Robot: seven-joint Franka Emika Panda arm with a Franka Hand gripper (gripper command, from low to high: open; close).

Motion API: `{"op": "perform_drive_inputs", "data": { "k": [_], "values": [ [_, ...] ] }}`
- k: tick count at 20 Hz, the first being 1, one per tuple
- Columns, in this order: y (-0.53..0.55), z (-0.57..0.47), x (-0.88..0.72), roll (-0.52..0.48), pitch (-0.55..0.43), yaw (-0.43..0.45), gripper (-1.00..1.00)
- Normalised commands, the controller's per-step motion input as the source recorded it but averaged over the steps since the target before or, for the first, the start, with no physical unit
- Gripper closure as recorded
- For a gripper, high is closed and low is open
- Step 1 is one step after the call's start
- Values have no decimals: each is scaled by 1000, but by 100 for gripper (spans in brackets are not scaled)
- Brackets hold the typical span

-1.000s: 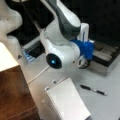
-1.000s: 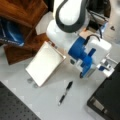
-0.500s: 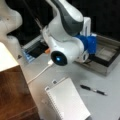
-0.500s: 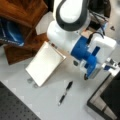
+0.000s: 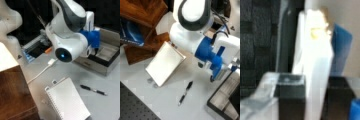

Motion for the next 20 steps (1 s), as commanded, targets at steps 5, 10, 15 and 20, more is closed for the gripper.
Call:
{"op": "perform_drive_inputs", "data": {
  "k": [5,10,15,20],
  "values": [
    [249,-23,103,83,81,8,100],
    [271,-77,79,61,70,-29,100],
    [244,-116,57,40,89,-72,100],
    [225,-172,34,-22,82,-98,100]
  ]
}}
